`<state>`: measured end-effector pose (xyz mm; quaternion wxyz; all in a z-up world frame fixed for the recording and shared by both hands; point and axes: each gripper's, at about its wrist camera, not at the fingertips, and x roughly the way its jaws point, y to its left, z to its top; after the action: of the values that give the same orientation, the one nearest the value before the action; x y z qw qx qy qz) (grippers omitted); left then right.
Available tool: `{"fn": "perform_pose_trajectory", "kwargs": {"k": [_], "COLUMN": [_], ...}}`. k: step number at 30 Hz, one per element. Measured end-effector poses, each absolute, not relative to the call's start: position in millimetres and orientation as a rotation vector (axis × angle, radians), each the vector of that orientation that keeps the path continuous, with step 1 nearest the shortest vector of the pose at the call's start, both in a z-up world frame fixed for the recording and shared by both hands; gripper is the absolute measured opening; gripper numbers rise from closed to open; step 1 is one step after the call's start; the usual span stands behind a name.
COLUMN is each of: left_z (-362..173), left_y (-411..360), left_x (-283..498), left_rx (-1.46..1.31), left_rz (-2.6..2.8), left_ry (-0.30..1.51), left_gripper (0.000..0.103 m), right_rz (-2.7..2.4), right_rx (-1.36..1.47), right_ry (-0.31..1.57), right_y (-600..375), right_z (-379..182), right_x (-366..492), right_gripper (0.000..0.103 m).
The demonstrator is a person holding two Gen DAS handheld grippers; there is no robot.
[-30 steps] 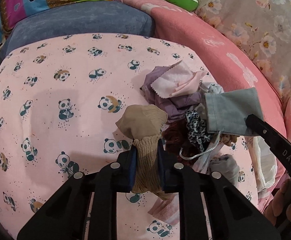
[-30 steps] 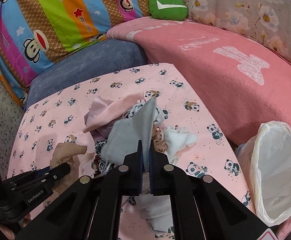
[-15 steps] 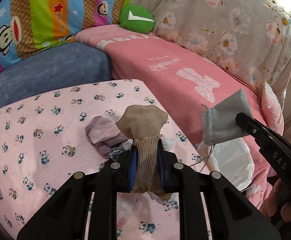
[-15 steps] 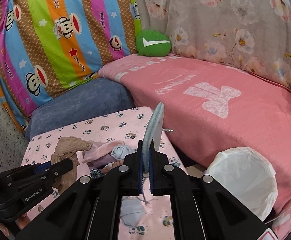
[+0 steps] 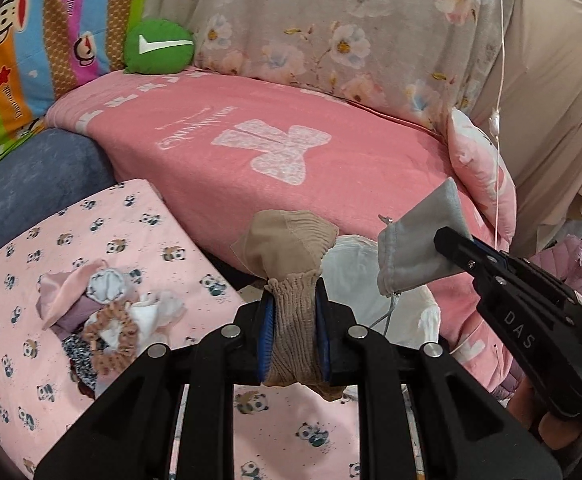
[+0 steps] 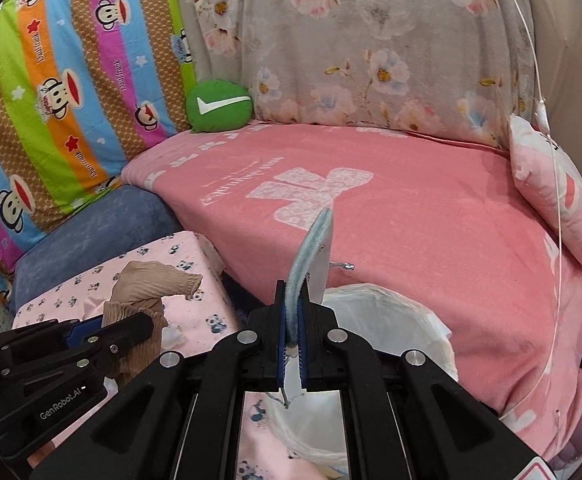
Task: Collect trash
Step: 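Carry the beige sock and grey cloth with both tools over the white bin, then open both tools to drop the sock and cloth into the bin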
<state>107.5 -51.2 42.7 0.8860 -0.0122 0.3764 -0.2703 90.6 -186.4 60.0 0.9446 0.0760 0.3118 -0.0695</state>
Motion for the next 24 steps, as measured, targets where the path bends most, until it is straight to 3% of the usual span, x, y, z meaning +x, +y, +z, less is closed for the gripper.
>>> {"fn": "perform_pose_trajectory", "kwargs": {"k": [15, 18, 20, 24], "left_z": [20, 19, 20, 23], "left_y": [-137, -139, -137, -133], "left_x": [112, 114, 113, 114], "left_rx": [0.036, 0.011, -0.002, 0.005], "left_rz": [-0.684, -0.671, -0.64, -0.605], "left_ry": [0.86, 0.868, 0.848, 0.838], "left_gripper": [0.022, 0.05, 0.076, 0.081], "right_rz": [-0.244, -0.251, -0.256, -0.267], "right_rx": [0.241, 0.245, 0.242, 0.25], "right_ry": [0.687, 0.682, 0.677, 0.662], "right_y": [-265, -269, -270, -271], "right_z": [22, 22, 24, 28], "right_x": [77, 76, 76, 73], "right_gripper": [0.006, 0.008, 0.013, 0.032]}}
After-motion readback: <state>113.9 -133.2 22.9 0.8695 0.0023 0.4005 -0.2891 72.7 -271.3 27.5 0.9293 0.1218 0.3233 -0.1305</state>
